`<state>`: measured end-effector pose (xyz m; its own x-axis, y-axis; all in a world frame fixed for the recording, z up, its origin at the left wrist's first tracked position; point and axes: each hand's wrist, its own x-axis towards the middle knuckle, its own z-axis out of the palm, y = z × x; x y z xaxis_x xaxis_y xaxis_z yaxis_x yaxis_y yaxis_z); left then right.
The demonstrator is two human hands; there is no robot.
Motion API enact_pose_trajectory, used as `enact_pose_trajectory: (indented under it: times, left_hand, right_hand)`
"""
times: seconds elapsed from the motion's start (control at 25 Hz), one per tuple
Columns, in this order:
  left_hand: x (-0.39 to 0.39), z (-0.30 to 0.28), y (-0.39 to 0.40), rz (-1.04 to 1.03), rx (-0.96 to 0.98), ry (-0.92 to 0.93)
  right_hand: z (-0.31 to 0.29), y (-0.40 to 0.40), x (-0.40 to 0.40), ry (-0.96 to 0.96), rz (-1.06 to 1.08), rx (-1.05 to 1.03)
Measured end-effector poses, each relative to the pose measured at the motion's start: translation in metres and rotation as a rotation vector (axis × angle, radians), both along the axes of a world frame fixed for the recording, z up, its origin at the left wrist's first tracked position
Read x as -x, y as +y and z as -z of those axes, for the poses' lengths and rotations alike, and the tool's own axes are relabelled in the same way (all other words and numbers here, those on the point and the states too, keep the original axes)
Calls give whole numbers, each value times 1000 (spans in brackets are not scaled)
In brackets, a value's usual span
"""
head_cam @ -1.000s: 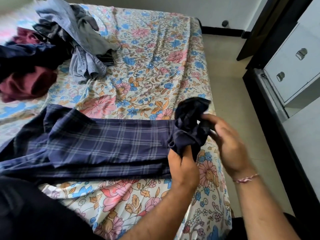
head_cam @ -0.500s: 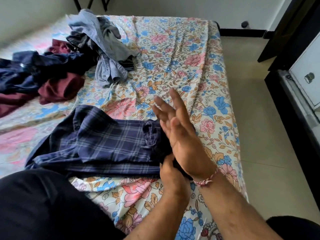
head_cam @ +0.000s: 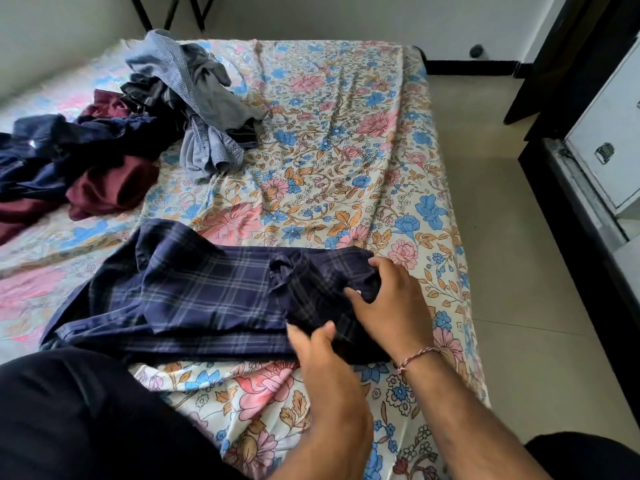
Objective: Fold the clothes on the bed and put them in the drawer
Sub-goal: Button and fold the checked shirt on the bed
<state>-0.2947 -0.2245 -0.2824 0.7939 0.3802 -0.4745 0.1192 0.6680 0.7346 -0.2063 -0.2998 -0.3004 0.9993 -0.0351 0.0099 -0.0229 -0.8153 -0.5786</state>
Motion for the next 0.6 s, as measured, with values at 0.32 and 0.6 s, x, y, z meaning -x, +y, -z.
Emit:
enact_pose_trajectory:
  times: [0.32, 0.6]
  left_hand:
    - [-42, -19, 40, 806, -1603, -366]
    - [-68, 35, 59, 939, -1769, -2]
  right_hand:
    - [-16, -12, -5, 334, 20, -820]
    - [-31, -60, -20, 193, 326, -958]
